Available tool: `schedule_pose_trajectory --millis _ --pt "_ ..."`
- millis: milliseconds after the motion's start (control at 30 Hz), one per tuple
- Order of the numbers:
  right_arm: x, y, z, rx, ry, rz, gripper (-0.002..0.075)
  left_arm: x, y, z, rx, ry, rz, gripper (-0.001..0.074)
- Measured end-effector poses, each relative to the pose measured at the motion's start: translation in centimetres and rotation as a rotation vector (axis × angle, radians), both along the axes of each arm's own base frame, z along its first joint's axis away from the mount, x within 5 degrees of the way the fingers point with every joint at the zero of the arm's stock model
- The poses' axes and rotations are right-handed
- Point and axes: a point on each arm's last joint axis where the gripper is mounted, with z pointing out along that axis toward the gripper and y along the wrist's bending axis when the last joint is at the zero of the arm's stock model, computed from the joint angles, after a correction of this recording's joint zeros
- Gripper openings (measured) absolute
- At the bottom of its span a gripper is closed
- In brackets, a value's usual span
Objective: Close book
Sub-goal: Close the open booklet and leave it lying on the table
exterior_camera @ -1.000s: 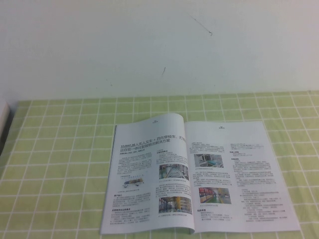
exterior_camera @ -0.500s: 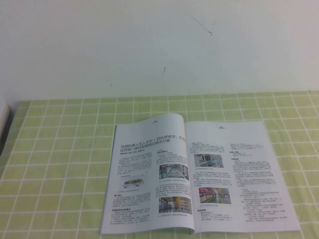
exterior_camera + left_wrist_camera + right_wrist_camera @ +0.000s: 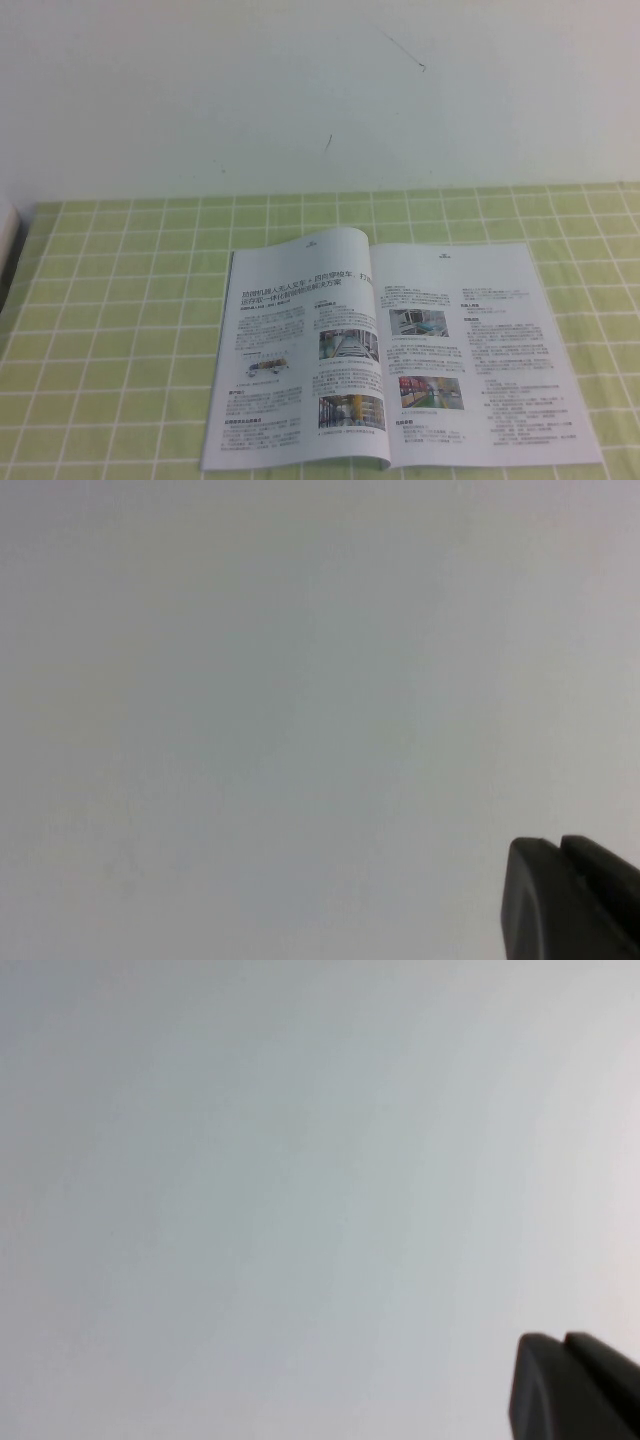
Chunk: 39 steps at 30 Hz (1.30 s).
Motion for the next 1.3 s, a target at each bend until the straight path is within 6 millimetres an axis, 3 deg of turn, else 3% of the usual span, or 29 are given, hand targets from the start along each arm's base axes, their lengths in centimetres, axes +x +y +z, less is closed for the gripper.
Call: schedule_pose_trajectory --millis 100,200,267,367,533,667,933,1167,1300 --pt "-0.1 0.0 2.3 0.015 0.052 0.009 -0.0003 -1.1 0.0 3.3 0.010 0.095 0.002 -0.0004" --pt "0.5 0.0 4.7 0.083 0.159 0.047 -0.0003 -0.9 0.0 5.8 0.062 0.230 0.035 -0.0004" --pt "1.4 0.0 5.7 0.123 0.277 0.059 -0.0003 0.2 0.0 6.6 0.124 0.364 0.071 -0.0004" --pt "3.4 -0.1 5.8 0.152 0.477 0.056 -0.0003 2.8 0.0 6.2 0.173 0.566 0.084 -0.0004" --pt "7.3 0.2 2.3 0.157 0.900 0.059 -0.0003 7.0 -0.1 3.3 0.172 0.859 0.053 -0.0004" --pt "10.0 0.9 -0.7 0.072 1.163 0.130 -0.0003 10.0 -0.5 0.1 0.073 1.060 -0.033 -0.0004" --pt "15.3 2.5 -4.6 -0.030 1.361 0.341 -0.0003 15.3 -1.9 -3.9 -0.087 1.329 -0.205 -0.0004" --pt "20.2 3.1 -9.8 0.184 1.525 0.415 -0.0003 18.6 -3.8 -7.4 -0.057 1.479 -0.430 -0.0004" --pt "22.1 3.5 -13.3 0.215 1.600 0.473 -0.0003 19.8 -4.8 -8.1 -0.070 1.449 -0.554 -0.0004"
